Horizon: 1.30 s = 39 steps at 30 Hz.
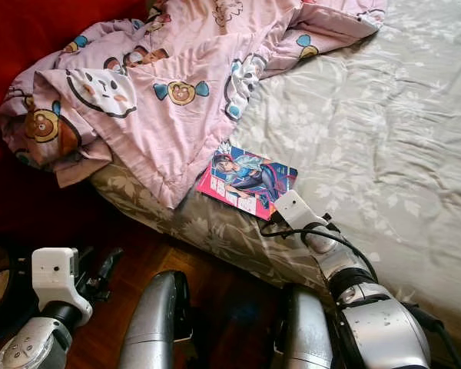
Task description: Clean up the room
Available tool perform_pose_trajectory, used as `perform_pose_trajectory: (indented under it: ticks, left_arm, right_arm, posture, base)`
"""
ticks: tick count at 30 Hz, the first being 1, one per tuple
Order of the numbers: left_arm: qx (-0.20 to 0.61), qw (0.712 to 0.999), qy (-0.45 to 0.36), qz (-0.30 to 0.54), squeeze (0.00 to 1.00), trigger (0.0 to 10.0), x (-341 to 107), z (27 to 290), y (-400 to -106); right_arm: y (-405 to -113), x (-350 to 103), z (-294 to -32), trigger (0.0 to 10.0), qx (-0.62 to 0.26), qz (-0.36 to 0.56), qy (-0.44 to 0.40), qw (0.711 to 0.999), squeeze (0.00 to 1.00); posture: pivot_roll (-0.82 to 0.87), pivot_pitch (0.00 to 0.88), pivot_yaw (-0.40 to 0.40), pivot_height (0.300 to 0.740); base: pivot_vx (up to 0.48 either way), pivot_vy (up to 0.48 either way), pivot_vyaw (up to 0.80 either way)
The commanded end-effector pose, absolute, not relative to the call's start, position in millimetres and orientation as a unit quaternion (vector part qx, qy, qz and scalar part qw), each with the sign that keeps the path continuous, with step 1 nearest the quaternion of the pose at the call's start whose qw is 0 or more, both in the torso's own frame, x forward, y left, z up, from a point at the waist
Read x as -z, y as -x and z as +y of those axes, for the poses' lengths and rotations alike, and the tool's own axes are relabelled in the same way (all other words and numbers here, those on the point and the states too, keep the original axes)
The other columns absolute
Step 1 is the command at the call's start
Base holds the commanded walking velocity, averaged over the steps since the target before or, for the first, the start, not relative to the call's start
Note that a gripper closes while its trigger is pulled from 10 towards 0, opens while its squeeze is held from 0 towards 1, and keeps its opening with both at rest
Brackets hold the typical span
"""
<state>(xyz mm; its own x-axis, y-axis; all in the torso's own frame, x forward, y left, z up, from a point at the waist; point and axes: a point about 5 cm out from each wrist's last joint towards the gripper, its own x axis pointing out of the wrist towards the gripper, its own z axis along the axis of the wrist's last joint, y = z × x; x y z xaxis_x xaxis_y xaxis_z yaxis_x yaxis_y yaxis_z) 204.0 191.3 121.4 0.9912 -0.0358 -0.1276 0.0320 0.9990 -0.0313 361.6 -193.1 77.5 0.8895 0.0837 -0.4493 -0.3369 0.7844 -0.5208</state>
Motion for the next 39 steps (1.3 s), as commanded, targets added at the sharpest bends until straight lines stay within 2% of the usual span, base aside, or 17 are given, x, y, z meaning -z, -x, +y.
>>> perform_pose_trajectory:
  ticks: [1,10,14,23,27,29,35,36,37,38,39]
  left_arm:
    - [0.001,0.996,0.011,0.085,0.0,10.0,-111,196,-201]
    - [0.003,0.996,0.013,0.083,0.0,10.0,-107,193,-209]
    - [0.004,0.997,0.013,0.075,0.0,10.0,-106,193,-218]
    - [0.011,0.997,0.011,0.073,0.0,10.0,-102,191,-227]
    - [0.008,0.998,0.008,0.066,0.0,10.0,-101,194,-234]
    - [0.001,0.998,0.009,0.059,0.0,10.0,-101,195,-241]
    - [0.003,0.999,0.016,0.045,0.0,10.0,-101,192,-256]
    - [0.004,0.999,0.018,0.045,0.0,10.0,-100,191,-258]
    - [0.005,0.999,0.019,0.044,0.0,10.0,-98,191,-260]
    - [0.004,0.999,0.021,0.043,0.0,10.0,-97,191,-261]
    - [0.002,0.999,0.023,0.043,0.0,10.0,-95,191,-263]
  right_arm:
    - [-353,-67,-202,0.0,-0.108,0.223,0.31,0.918,0.0]
    - [-345,-60,-221,0.0,-0.085,0.237,0.308,0.917,0.0]
    - [-343,-61,-228,0.0,-0.054,0.231,0.272,0.933,0.0]
    - [-343,-60,-223,0.0,-0.055,0.216,0.236,0.946,0.0]
    - [-346,-67,-226,0.0,-0.021,0.189,0.172,0.967,0.0]
    - [-342,-66,-232,0.0,0.008,0.17,0.114,0.979,0.0]
    - [-324,-56,-239,0.0,0.06,0.114,0.002,0.992,0.0]
    - [-318,-52,-237,0.9,0.074,0.1,-0.026,0.992,0.0]
    - [-312,-49,-235,2.7,0.085,0.088,-0.048,0.991,0.0]
    - [-304,-45,-232,8.4,0.092,0.078,-0.062,0.991,0.0]
    - [-299,-42,-229,10.0,0.093,0.073,-0.068,0.991,0.0]
  posture:
    - [0.18,0.298,0.054,0.6]
    - [0.16,0.269,0.056,0.6]
    - [0.16,0.237,0.053,0.6]
    - [0.14,0.215,0.064,0.6]
    - [0.13,0.203,0.053,0.6]
    - [0.11,0.189,0.048,0.6]
    - [0.07,0.137,0.039,0.6]
    - [0.06,0.108,0.035,0.6]
    - [0.04,0.092,0.032,0.6]
    - [0.04,0.088,0.031,0.6]
    - [0.03,0.077,0.031,0.6]
  base:
    - [0.0,0.0,0.0]
    - [0.0,0.0,0.0]
    - [0.0,0.0,0.0]
    - [0.0,0.0,0.0]
    - [0.0,0.0,0.0]
    - [0.0,0.0,0.0]
    - [0.0,0.0,0.0]
    - [0.0,0.0,0.0]
    - [0.0,0.0,0.0]
    - [0.0,0.0,0.0]
    - [0.0,0.0,0.0]
